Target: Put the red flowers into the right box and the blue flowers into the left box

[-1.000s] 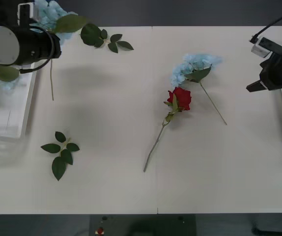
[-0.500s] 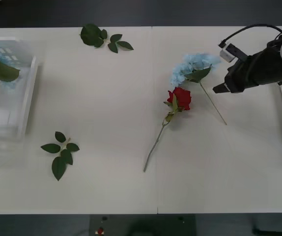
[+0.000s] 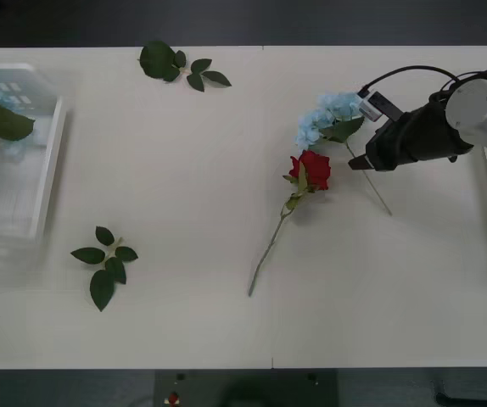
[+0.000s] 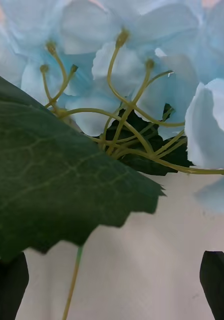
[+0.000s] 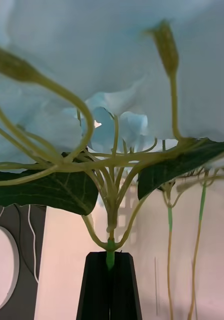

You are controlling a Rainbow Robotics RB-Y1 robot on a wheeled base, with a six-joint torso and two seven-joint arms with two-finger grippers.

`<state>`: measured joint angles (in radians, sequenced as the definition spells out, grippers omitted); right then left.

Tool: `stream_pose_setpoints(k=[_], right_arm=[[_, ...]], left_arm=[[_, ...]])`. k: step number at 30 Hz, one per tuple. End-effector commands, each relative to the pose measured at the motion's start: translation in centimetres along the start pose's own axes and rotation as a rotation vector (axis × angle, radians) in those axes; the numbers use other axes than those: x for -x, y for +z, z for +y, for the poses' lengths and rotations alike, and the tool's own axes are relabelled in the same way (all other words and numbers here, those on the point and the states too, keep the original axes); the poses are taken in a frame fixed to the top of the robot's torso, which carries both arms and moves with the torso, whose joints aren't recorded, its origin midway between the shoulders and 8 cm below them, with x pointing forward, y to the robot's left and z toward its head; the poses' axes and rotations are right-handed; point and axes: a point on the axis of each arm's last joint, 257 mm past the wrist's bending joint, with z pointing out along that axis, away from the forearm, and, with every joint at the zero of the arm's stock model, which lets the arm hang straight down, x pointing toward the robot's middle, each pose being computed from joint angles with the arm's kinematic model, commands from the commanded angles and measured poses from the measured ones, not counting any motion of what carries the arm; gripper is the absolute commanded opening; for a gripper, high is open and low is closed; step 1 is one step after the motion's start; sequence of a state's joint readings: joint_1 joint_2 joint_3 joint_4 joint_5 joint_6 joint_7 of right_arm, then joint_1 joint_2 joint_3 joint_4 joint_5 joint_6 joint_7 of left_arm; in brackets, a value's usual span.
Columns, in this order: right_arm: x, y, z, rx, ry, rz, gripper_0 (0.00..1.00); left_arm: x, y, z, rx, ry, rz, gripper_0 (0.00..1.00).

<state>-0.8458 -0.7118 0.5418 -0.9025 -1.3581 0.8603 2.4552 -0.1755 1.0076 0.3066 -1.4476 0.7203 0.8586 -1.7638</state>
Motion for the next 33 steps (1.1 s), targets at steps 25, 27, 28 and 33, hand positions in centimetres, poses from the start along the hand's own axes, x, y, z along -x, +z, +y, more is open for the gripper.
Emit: stream_pose_setpoints(k=[25, 27, 28, 33], right_arm=[[1.2, 2.1, -0.2, -0.056, -0.027, -0.004, 0.0], [1.6, 2.0, 0.0, -0.047, -0.007, -0.02, 0.0], [1.8, 1.8, -0.2, -0.043, 0.009, -0.03, 0.0], [3.8, -0.8, -0.2, 0.045, 0.127, -0.101, 0.0]], left_arm=[[-4.9, 0.3, -3.3, -0.096, -0.05, 0.008, 0.59], [-4.9, 0.3, -3.6, -0.105, -0.053, 0.008, 0.7], [-4.7, 0.2, -3.8, -0.11, -0.055, 0.005, 0.75], [-3.6, -1.6, -8.4, -0.238, -0.04, 0.036, 1.0]])
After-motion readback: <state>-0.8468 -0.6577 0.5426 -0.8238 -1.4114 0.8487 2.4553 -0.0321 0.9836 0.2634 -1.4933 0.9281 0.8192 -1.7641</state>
